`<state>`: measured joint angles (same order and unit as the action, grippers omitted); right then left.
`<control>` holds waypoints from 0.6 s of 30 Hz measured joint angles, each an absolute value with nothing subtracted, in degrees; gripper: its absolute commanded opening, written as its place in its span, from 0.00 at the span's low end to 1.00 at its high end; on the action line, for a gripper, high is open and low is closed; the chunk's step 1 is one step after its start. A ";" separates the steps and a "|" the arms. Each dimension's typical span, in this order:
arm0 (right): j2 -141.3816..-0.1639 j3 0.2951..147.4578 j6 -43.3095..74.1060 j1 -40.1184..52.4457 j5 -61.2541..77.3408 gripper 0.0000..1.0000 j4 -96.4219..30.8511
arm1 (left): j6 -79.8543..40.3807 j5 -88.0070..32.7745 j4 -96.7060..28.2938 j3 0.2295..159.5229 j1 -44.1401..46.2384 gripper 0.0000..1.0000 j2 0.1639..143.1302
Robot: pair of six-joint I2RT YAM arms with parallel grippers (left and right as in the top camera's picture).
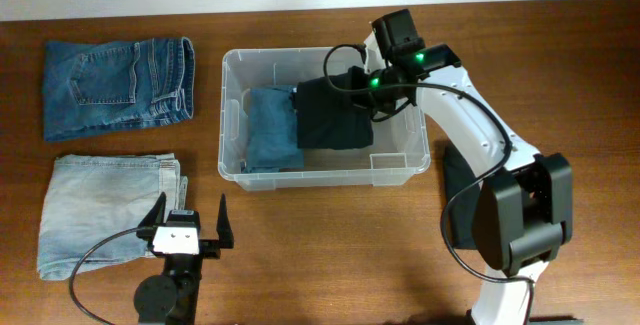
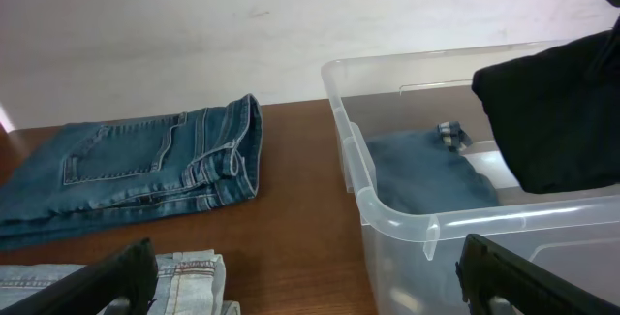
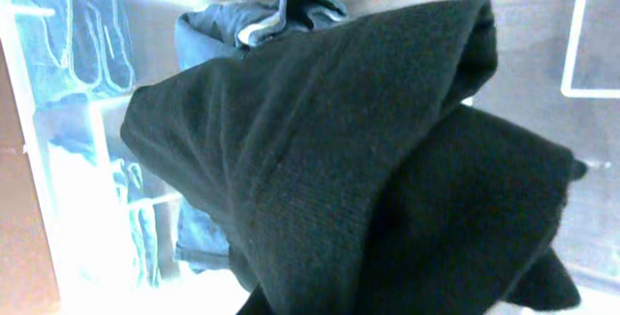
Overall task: Pack container
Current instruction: 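Carry the black garment into the bin beside the blue-grey one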
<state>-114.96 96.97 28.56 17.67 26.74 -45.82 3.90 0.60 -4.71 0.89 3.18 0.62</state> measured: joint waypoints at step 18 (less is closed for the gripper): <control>-119.68 96.97 29.56 20.10 24.82 0.88 -43.90 | 3.90 0.60 -4.71 0.89 3.18 0.99 0.62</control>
